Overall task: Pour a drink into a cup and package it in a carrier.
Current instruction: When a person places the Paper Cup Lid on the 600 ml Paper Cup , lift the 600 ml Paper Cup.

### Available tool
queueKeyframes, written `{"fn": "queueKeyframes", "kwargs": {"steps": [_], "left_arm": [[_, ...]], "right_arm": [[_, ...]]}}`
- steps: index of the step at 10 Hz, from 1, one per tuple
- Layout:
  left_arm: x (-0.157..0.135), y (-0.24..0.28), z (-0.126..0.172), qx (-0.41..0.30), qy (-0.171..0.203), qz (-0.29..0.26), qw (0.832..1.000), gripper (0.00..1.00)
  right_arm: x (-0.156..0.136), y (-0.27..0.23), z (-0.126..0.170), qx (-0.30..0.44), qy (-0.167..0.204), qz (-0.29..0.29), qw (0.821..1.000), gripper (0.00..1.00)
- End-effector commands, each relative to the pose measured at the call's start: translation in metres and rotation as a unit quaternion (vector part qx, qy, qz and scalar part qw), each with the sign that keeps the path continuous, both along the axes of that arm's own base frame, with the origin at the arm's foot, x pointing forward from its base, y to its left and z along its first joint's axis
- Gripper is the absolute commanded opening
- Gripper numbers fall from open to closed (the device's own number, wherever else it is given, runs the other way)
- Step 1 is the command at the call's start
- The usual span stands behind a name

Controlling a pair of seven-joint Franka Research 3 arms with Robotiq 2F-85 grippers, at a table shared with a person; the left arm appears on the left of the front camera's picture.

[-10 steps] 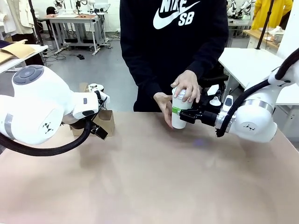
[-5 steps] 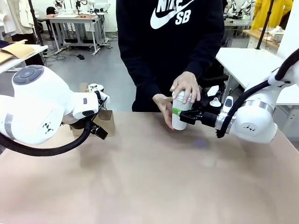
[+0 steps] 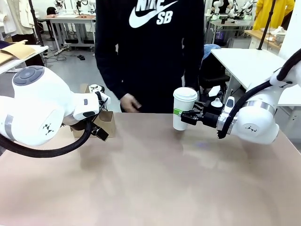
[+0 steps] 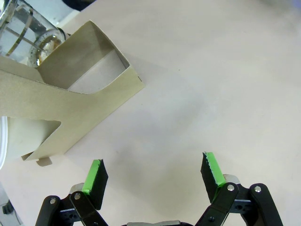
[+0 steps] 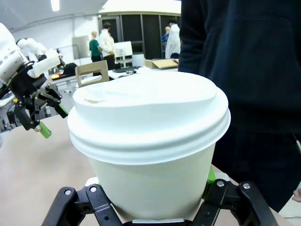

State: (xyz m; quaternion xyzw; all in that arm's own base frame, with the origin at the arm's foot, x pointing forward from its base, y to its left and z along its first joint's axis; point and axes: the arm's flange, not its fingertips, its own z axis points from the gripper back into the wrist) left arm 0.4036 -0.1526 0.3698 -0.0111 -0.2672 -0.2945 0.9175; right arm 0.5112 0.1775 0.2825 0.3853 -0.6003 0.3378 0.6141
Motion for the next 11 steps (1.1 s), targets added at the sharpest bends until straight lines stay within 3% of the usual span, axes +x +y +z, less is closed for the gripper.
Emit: {"fn": "queueKeyframes", "kwargs": {"steps": [1,10,11], "left_arm": [[0.0,0.001,0.0,-0.001,0.0,0.0,1.0,1.0],[0.0,0.001,0.0,-0.001,0.0,0.0,1.0,1.0],[0.0,0.001,0.0,-0.001,0.0,0.0,1.0,1.0]], "right_arm": [[-0.001,0.002,0.008,0.003,-0.007,0.0,1.0,0.77],[0.0,0.0,0.0,0.0,0.0,0.0,1.0,0.77],[-0.005,-0.003,0.019,-0.005,-0.001,0.005,1.0,0.77]]}}
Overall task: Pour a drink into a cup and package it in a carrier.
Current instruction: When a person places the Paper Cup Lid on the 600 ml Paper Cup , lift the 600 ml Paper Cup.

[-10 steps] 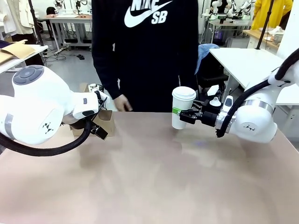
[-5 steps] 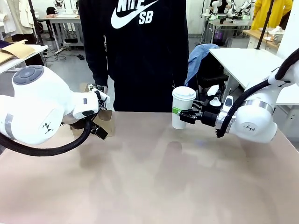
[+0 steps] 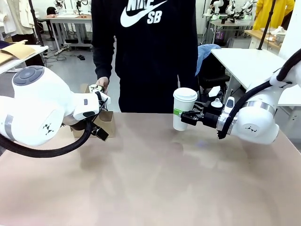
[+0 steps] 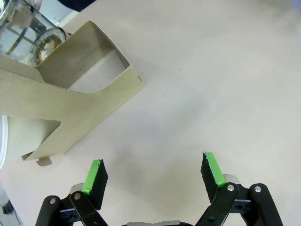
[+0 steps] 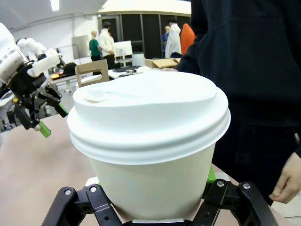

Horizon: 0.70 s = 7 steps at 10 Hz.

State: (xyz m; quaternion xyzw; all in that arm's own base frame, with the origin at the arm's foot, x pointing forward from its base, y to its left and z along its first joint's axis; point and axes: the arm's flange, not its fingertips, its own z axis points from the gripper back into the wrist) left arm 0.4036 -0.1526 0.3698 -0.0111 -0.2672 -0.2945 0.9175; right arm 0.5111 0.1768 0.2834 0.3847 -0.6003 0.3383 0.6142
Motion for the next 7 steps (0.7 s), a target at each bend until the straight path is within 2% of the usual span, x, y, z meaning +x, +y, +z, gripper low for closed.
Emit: {"fn": "queueKeyframes", "kwargs": {"steps": [1,4,7], "left_arm": [[0.0,0.001,0.0,-0.001,0.0,0.0,1.0,1.0],[0.0,0.001,0.0,-0.001,0.0,0.0,1.0,1.0],[0.0,0.001,0.0,-0.001,0.0,0.0,1.0,1.0]], "right_arm": [[-0.012,-0.007,0.041,-0.009,-0.008,0.011,1.0,0.77],[-0.04,-0.025,0.119,-0.026,-0.029,0.014,0.999,0.77],[-0.091,-0.041,0.201,-0.045,-0.043,0.03,0.998,0.77]]}}
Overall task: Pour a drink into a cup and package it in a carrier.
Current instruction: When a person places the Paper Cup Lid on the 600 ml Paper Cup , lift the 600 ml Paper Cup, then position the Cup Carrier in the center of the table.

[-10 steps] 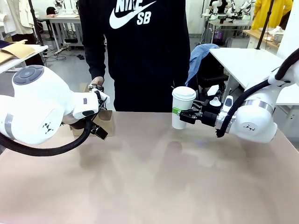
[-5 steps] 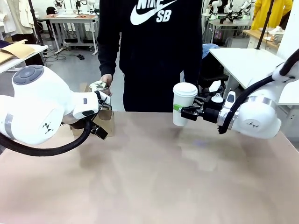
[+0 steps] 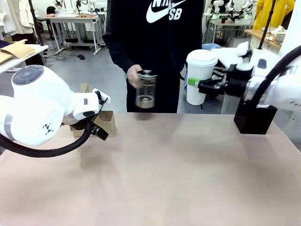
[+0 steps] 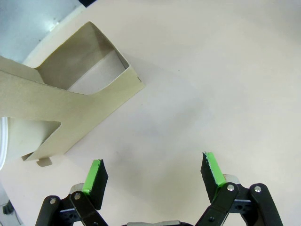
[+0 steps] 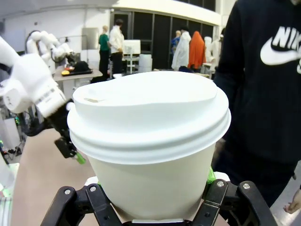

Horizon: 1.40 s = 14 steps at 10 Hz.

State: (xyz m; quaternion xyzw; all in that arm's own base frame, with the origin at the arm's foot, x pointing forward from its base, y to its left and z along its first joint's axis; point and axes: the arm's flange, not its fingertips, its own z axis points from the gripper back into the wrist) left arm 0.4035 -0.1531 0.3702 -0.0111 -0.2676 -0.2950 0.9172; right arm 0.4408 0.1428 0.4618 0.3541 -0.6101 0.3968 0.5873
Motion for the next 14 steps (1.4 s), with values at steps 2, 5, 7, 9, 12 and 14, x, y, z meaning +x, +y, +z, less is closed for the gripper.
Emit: {"fn": "queueKeyframes", "kwargs": {"steps": [2,5,7,9,12,14], "left_arm": [[0.0,0.001,0.0,-0.001,0.0,0.001,1.0,1.0],[0.0,0.001,0.0,-0.001,0.0,0.001,1.0,1.0],[0.0,0.001,0.0,-0.001,0.0,0.001,1.0,1.0],[0.0,0.001,0.0,-0.001,0.0,0.001,1.0,1.0],[0.0,0.001,0.0,-0.001,0.0,0.001,1.0,1.0],[0.0,0.001,0.0,-0.001,0.0,0.001,1.0,1.0]], "right_arm": [[-0.042,-0.008,0.055,0.004,0.012,0.03,0.999,0.77],[-0.051,-0.013,0.066,0.038,0.039,0.049,0.997,0.77],[-0.049,-0.008,0.068,0.013,0.004,0.03,0.999,0.77],[-0.049,-0.008,0.068,0.013,0.004,0.03,0.999,0.77],[-0.049,-0.008,0.068,0.013,0.004,0.03,0.999,0.77],[-0.049,-0.008,0.068,0.013,0.004,0.03,0.999,0.77]]}}
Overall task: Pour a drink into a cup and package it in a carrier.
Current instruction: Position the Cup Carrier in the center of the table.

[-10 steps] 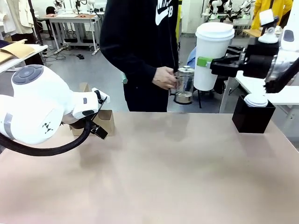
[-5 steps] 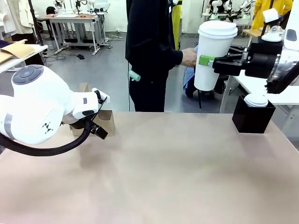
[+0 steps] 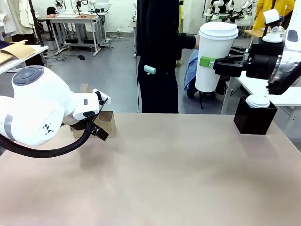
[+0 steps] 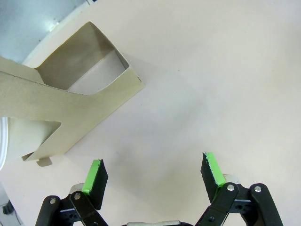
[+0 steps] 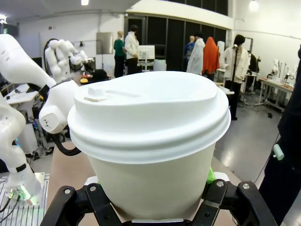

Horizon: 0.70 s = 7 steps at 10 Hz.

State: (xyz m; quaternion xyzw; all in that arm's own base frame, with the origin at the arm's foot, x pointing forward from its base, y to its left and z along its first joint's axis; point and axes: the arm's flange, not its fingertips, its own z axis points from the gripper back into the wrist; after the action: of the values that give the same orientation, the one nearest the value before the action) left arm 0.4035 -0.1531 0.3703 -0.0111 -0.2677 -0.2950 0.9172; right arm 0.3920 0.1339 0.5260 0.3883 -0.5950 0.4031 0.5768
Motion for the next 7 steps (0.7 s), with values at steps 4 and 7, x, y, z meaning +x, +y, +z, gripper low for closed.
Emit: {"fn": "queueKeyframes", "kwargs": {"steps": [4,7], "left_arm": [[0.0,0.0011,-0.0001,-0.001,0.001,0.001,1.0,1.0],[0.0,0.0,0.0,0.0,0.0,0.0,1.0,1.0]], "right_arm": [[0.0,0.0012,0.0039,0.0,-0.01,-0.004,1.0,0.77],[0.0,0.0012,0.0039,0.0,-0.01,-0.004,1.0,0.77]]}}
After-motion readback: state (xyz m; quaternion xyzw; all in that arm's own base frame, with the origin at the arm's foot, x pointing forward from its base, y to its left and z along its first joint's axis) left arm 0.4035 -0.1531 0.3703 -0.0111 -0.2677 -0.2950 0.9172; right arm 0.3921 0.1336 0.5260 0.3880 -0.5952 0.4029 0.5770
